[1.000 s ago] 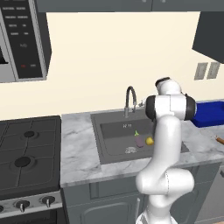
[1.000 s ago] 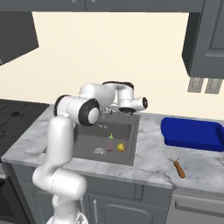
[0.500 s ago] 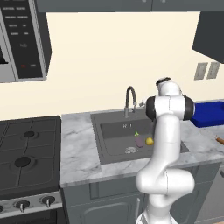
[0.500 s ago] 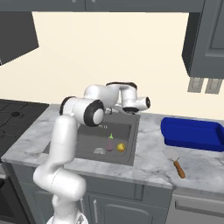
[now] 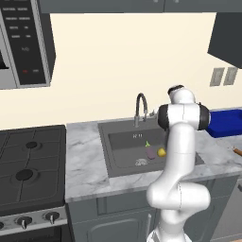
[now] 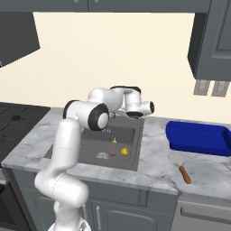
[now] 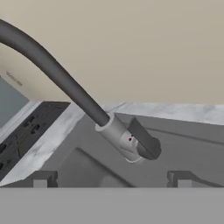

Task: Pick up all produce items and place them in the sink. Turn on the sink faucet to wash them. Then turn the sink off and put them in the tray.

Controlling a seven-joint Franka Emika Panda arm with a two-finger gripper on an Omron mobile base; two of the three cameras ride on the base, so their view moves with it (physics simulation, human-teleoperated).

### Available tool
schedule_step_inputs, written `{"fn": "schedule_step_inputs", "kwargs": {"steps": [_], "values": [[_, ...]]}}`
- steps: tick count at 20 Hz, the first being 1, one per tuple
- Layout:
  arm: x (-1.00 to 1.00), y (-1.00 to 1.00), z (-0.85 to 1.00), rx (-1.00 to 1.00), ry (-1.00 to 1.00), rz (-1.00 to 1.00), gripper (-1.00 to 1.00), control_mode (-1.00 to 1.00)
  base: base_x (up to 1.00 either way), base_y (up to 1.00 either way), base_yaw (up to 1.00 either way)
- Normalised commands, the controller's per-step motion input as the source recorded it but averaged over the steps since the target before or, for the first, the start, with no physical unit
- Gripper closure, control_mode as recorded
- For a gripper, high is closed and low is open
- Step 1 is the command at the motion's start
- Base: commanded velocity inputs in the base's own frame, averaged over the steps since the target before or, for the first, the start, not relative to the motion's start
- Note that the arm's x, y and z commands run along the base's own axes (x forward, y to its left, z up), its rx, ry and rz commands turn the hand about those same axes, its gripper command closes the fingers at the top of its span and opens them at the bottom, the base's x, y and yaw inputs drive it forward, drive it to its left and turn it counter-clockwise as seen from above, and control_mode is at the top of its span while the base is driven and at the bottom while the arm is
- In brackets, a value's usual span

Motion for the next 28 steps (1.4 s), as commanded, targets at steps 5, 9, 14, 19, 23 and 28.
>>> {"fn": "schedule_step_inputs", "kwargs": {"steps": [5, 9, 14, 19, 23, 28], "values": [[0.08, 0.15, -0.01, 0.00, -0.04, 0.00, -1.00, -1.00, 0.00, 0.00, 0.00], [0.16, 0.02, -0.06, 0.00, -0.04, 0.00, -1.00, -1.00, 0.00, 0.00, 0.00], [0.16, 0.00, -0.14, 0.00, -0.02, 0.00, -1.00, -1.00, 0.00, 0.00, 0.00], [0.13, 0.00, -0.14, 0.00, 0.00, 0.00, -1.00, -1.00, 0.00, 0.00, 0.00], [0.20, 0.00, -0.13, 0.00, 0.00, 0.00, -1.00, -1.00, 0.00, 0.00, 0.00], [0.23, 0.00, -0.11, 0.00, 0.00, 0.00, -1.00, -1.00, 0.00, 0.00, 0.00]]}}
